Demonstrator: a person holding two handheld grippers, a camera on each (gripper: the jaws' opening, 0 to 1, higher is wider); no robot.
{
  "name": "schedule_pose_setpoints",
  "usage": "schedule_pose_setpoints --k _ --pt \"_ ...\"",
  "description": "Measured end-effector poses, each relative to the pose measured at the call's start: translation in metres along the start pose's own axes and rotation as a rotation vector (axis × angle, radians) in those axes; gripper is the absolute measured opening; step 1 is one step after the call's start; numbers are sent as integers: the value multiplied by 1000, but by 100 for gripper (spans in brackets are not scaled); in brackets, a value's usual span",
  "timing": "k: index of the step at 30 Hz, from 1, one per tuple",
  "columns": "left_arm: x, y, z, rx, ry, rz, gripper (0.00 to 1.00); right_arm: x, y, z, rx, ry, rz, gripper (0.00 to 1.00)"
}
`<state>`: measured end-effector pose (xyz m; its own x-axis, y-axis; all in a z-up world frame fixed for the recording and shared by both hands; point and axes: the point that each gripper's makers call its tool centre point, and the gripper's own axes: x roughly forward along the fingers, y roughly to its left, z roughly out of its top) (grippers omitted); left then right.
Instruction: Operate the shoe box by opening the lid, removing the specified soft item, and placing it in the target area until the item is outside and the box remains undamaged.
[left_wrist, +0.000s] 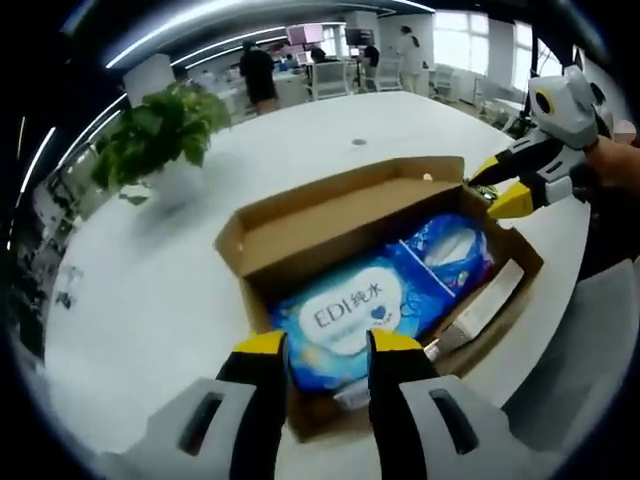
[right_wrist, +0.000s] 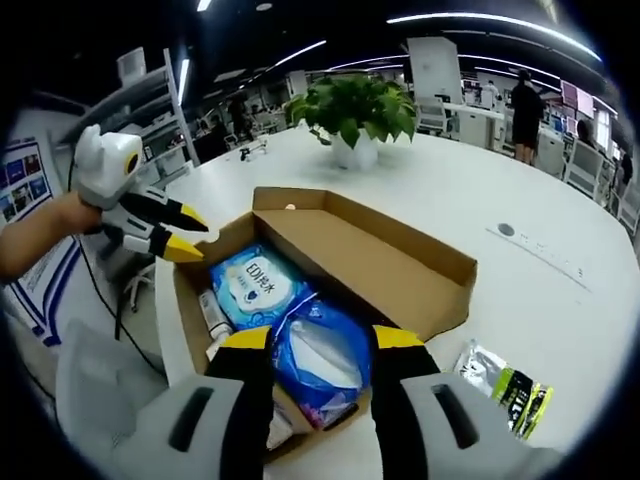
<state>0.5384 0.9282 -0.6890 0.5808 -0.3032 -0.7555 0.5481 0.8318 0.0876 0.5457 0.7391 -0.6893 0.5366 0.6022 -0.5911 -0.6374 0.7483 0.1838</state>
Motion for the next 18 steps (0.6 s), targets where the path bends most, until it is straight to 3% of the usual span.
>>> schedule_pose_setpoints --k 18 --pt "1 22 -38 -93 60 47 27 33 21 -7 9 33 44 33"
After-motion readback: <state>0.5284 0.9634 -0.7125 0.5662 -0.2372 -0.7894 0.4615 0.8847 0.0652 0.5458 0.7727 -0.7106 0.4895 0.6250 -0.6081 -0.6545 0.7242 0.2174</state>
